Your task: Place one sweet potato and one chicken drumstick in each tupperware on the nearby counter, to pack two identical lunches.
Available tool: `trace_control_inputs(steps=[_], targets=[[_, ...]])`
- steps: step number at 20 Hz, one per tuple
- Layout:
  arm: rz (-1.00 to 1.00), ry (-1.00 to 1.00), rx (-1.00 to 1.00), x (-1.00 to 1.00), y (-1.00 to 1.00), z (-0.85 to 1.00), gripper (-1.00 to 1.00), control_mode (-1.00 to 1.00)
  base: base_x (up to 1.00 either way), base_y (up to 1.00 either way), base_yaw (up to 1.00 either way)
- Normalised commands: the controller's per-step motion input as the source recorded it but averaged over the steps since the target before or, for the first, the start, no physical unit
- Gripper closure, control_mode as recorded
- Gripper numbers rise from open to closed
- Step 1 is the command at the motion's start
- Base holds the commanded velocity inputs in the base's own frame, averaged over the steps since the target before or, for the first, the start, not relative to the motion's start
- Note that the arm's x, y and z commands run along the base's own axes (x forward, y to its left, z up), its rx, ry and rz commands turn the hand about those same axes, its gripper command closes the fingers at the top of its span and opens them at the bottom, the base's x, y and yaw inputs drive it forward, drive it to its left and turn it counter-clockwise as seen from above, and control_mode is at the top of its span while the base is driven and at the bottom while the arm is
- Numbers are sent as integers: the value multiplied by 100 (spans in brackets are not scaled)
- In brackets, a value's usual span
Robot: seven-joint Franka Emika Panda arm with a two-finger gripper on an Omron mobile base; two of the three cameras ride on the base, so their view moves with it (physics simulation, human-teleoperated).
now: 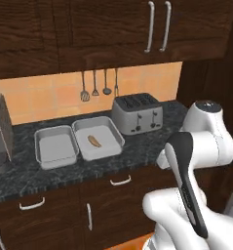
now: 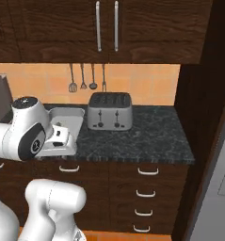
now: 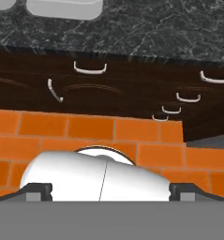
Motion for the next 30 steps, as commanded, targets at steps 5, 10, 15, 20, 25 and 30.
trace_control_inputs(steps=[5,10,15,20,25,30], targets=[[0,0,0,0,0,0,-100,100,-12,-100,-42],[0,0,0,0,0,0,-100,100,2,-100,-45],[0,0,0,0,0,0,-100,100,5,-100,-20],[0,0,0,0,0,0,-100,100,21,-100,-2],[0,0,0,0,0,0,-100,100,23,-97,8],[0,0,0,0,0,0,-100,100,12,-64,13]])
